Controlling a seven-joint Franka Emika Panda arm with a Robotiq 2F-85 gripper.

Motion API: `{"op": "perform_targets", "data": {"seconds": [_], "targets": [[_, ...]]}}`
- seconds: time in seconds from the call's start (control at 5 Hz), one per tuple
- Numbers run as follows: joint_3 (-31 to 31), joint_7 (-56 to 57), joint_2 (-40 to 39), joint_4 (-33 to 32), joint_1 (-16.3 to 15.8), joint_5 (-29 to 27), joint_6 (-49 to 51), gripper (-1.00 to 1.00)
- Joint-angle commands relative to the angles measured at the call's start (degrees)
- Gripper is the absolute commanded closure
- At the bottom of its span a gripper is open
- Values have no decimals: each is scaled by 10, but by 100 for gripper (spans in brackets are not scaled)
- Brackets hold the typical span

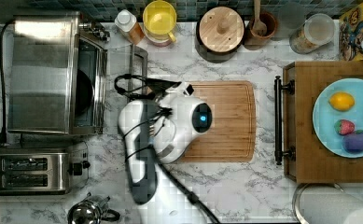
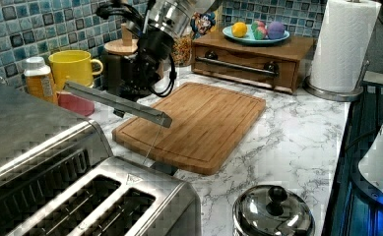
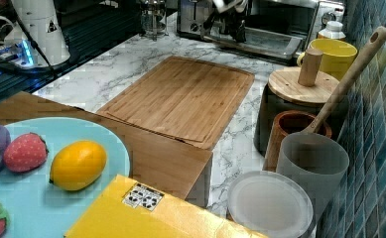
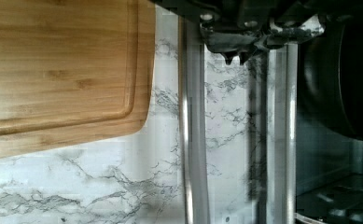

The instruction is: Close the oven.

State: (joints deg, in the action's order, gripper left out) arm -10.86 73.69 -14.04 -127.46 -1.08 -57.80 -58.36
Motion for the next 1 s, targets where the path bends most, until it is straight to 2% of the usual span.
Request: {"op": "perform_targets", "data": {"seconds": [0.2,0.4,0.6,1.0], "targets": [[-56,-358,21,167,-143,316,-14,100],[-40,-529,30,213,-149,483,46,100],[-32,-629,40,239,-158,595,77,100],[-27,-694,65,241,-170,652,106,100]]}}
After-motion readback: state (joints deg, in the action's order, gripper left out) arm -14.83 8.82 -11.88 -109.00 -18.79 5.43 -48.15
